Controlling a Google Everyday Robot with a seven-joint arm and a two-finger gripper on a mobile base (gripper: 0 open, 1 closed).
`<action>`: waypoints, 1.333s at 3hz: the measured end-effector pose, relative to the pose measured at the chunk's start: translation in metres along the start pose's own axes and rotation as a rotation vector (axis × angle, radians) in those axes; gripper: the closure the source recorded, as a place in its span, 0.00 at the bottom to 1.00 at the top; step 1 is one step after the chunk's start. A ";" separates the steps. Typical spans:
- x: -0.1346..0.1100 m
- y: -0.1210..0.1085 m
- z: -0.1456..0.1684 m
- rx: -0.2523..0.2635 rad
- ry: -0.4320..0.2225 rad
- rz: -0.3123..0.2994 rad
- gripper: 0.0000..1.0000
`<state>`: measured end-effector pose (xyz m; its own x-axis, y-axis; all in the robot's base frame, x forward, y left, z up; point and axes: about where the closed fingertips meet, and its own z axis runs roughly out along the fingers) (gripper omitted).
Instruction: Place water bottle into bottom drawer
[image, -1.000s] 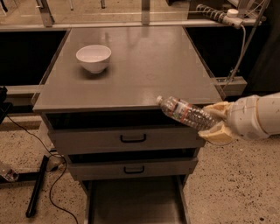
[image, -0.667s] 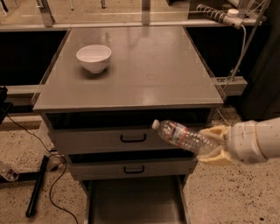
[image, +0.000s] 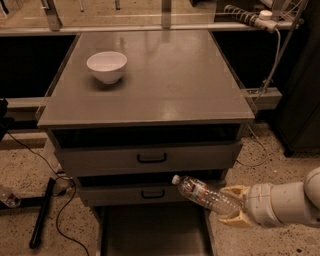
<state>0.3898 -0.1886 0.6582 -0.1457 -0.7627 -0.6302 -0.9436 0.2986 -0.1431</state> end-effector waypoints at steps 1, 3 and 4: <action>-0.001 0.001 -0.001 -0.006 -0.001 -0.001 1.00; 0.025 0.006 0.045 -0.074 0.023 0.046 1.00; 0.050 0.003 0.085 -0.110 0.008 0.056 1.00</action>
Offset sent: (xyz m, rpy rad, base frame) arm -0.0001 0.0054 -0.0231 0.0003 0.0594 0.0014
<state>0.4048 -0.1774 0.5614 -0.2006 -0.7512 -0.6289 -0.9608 0.2761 -0.0234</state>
